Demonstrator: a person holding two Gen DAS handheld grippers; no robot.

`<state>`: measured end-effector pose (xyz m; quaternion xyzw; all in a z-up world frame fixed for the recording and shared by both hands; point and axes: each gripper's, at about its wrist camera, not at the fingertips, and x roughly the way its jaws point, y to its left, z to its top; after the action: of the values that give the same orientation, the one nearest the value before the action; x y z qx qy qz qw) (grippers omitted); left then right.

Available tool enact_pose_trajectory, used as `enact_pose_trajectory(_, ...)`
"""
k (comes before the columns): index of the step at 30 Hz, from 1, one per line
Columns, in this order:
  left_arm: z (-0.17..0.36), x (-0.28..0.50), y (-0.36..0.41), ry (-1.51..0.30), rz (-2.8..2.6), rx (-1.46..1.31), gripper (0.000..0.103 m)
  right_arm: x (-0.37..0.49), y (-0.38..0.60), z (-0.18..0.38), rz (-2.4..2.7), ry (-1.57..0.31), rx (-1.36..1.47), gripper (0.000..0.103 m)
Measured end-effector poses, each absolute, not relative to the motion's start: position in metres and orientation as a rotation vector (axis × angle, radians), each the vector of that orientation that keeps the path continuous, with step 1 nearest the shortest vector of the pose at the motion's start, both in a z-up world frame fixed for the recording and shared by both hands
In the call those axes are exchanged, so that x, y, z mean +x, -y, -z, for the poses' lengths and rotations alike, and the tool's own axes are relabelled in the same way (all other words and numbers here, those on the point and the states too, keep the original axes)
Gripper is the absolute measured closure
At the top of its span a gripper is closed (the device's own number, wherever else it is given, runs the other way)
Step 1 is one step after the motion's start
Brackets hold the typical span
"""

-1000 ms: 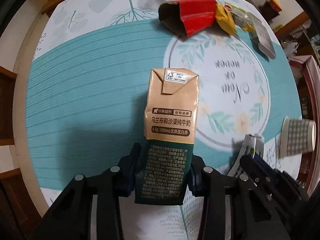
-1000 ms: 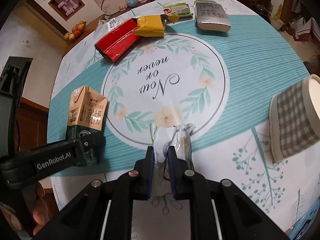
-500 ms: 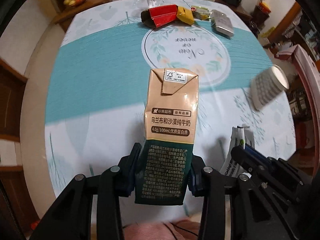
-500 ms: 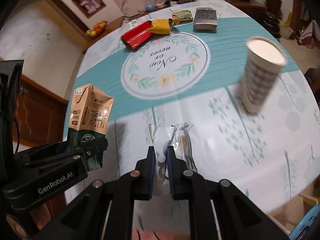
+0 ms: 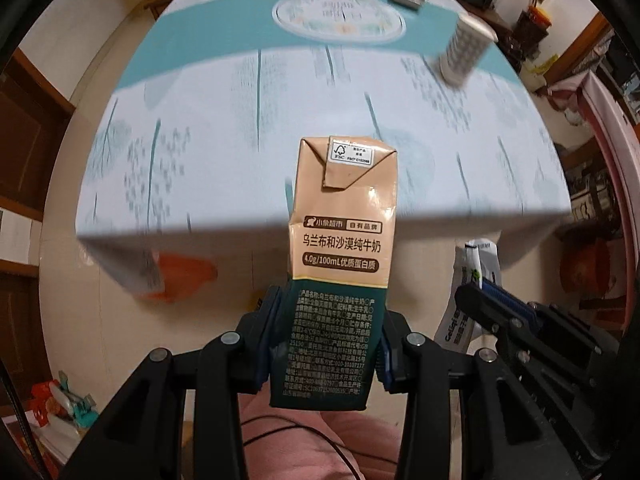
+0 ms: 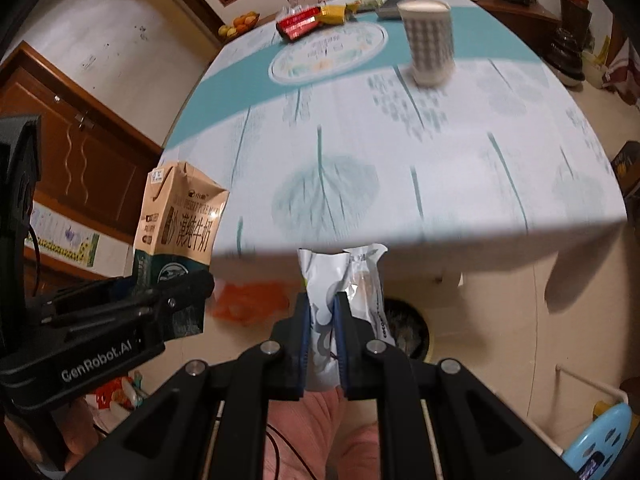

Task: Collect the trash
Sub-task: 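Carry the carton and clear wrapper off the table over the bin, then open the left tool over the bin while the right tool releases the wrapper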

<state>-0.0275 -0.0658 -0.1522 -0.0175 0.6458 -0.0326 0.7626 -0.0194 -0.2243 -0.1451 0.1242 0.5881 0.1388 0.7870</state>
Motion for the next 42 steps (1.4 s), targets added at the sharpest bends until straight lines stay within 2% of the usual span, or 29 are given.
enact_pose_trajectory(10, 0.2, -0.081, 0.08, -1.509, 0.126, 0.024, 0.064, -0.073, 0.23, 0.195, -0.297, -1.373, 0.354, 0.092)
enact_pose_trajectory(15, 0.264, -0.092, 0.084, -1.584, 0.148, 0.025, 0.064, -0.085, 0.231, 0.246, -0.256, -1.448, 0.408, 0.092)
enact_pose_trajectory(24, 0.407, -0.079, 0.083, -1.652, 0.162, 0.027, 0.064, -0.095, 0.252, 0.391, -0.135, -1.553, 0.639, 0.091)
enact_pose_trajectory(28, 0.45, -0.063, 0.087, -1.643, 0.184, 0.038, 0.064, -0.092, 0.255, 0.444, -0.088, -1.543, 0.698, 0.088)
enact_pose_trajectory(29, 0.456, -0.061, 0.087, -1.642, 0.19, 0.041, 0.063, -0.089, 0.255, 0.452, -0.078, -1.542, 0.712, 0.088)
enact_pose_trajectory(31, 0.473, -0.056, 0.091, -1.636, 0.197, 0.059, 0.047, -0.086, 0.257, 0.475, -0.05, -1.528, 0.765, 0.086)
enact_pose_trajectory(34, 0.49, -0.047, 0.092, -1.633, 0.204, 0.087, 0.03, -0.083, 0.26, 0.494, -0.015, -1.509, 0.802, 0.082)
enact_pose_trajectory(36, 0.494, -0.046, 0.094, -1.626, 0.204, 0.106, 0.026, -0.081, 0.26, 0.504, 0.009, -1.508, 0.82, 0.074)
enact_pose_trajectory(42, 0.493, -0.046, 0.09, -1.607, 0.197, 0.146, 0.021, -0.083, 0.257, 0.511, 0.035, -1.514, 0.83, 0.073)
